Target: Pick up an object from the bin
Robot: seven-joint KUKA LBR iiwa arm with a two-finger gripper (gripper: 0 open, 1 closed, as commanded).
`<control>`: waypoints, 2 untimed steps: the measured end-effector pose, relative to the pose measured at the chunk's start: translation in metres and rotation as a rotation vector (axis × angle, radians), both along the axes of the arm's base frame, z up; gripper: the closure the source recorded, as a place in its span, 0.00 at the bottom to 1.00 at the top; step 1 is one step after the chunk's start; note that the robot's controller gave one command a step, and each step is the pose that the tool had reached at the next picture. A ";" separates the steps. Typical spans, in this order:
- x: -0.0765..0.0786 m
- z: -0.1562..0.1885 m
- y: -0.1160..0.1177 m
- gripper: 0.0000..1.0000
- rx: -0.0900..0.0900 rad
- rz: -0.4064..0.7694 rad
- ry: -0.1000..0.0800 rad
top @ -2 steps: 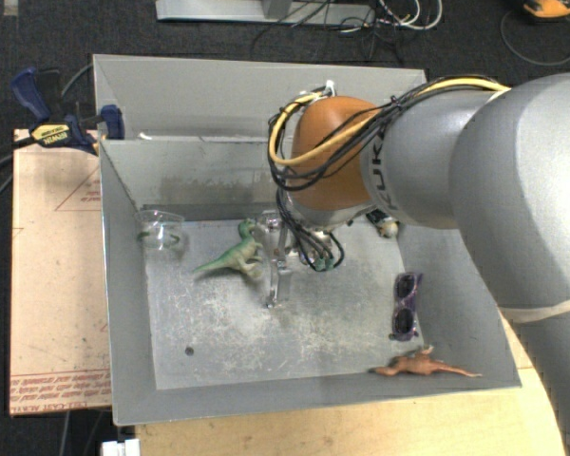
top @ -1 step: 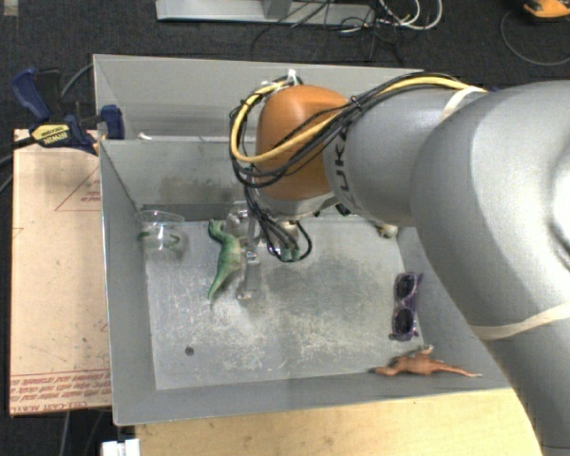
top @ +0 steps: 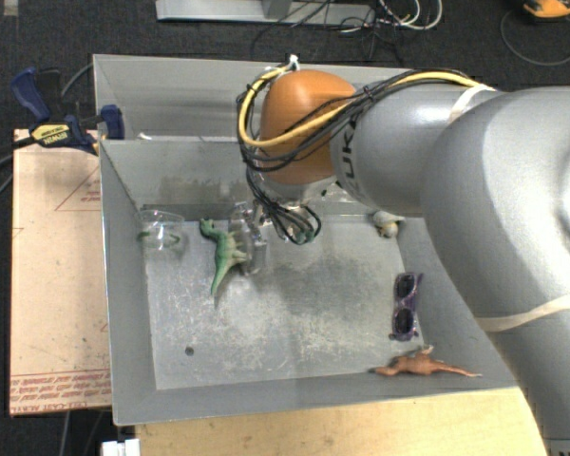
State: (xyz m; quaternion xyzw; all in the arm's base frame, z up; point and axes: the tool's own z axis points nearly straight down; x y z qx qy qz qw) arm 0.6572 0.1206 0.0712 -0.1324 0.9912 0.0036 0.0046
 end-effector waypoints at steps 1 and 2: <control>0.000 0.000 0.000 1.00 0.000 0.000 0.000; -0.005 0.014 0.022 1.00 0.003 0.000 -0.004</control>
Offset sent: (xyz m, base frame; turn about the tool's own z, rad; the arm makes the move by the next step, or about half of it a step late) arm -0.0058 0.0197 0.0134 0.0028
